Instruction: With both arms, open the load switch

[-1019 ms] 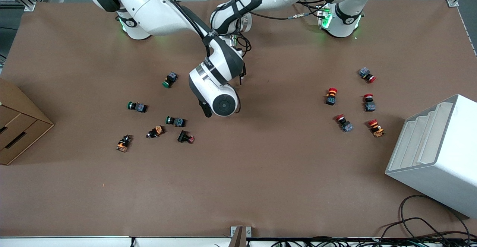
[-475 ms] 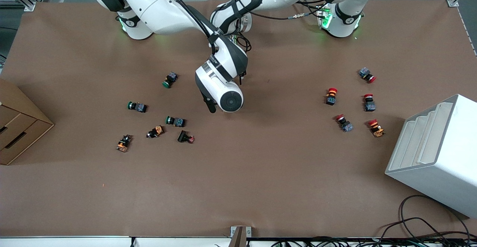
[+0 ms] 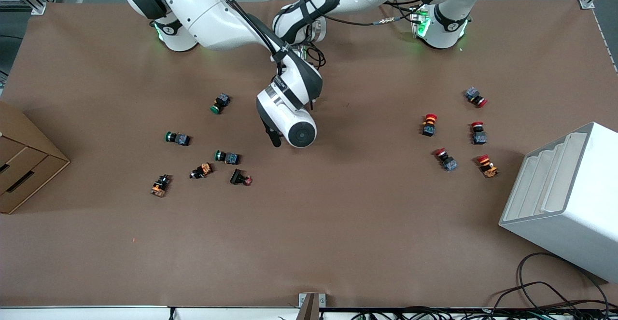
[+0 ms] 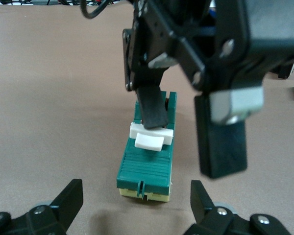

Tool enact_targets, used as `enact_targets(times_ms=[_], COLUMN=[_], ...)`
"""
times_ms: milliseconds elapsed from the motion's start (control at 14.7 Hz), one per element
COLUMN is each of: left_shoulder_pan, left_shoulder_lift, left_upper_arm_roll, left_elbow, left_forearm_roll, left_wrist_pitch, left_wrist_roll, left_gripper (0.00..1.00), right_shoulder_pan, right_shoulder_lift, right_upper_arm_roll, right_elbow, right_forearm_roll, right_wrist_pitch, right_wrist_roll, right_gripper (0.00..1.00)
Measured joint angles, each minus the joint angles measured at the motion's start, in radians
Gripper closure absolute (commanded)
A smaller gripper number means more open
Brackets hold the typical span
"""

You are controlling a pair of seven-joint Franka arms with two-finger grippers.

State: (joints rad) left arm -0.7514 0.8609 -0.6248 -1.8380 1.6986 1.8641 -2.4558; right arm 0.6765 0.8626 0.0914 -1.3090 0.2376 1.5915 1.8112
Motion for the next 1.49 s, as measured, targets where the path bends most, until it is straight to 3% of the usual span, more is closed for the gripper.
enact_targets(times_ms=[340,611,747,1086,1290,1494], left_shoulder_pan=[0.0,-0.001,-0.002,0.004,0.043,0.149], left_shoulder_lift=[0.0,0.0,-0.002,-0.063,-0.166,-0.3], left_upper_arm_roll=[0.0,-0.001,-0.003,-0.017,-0.021,-0.022], left_elbow=[0.003,0.02,0.052,0.192,0.294,0.369], left_forearm_roll=[0.0,-0.005,-0.048,-0.308,-0.546,-0.797], left_wrist_pitch=[0.0,-0.001,-0.002,-0.003,-0.01,-0.012], left_wrist_roll=[0.0,0.003,0.031,0.253,0.485,0.754], left_gripper=[0.03,0.03,0.03,0.03,0.01,0.0], right_shoulder_pan=[-0.125,-0.261,-0.316,-0.489,-0.594,-0.684], right_shoulder_lift=[-0.031,-0.094,-0.143,-0.26,-0.338,-0.418], right_upper_arm_roll=[-0.027,-0.028,-0.029,-0.03,-0.031,-0.031], right_elbow=[0.091,0.14,0.139,0.107,0.086,0.064], right_forearm_roll=[-0.015,-0.138,-0.158,-0.228,-0.239,-0.273], right_wrist_pitch=[-0.151,-0.22,-0.229,-0.237,-0.241,-0.24], right_wrist_roll=[-0.258,-0.59,-0.752,-1.228,-1.49,-1.655], right_gripper=[0.0,0.0,0.0,0.0,0.0,0.0])
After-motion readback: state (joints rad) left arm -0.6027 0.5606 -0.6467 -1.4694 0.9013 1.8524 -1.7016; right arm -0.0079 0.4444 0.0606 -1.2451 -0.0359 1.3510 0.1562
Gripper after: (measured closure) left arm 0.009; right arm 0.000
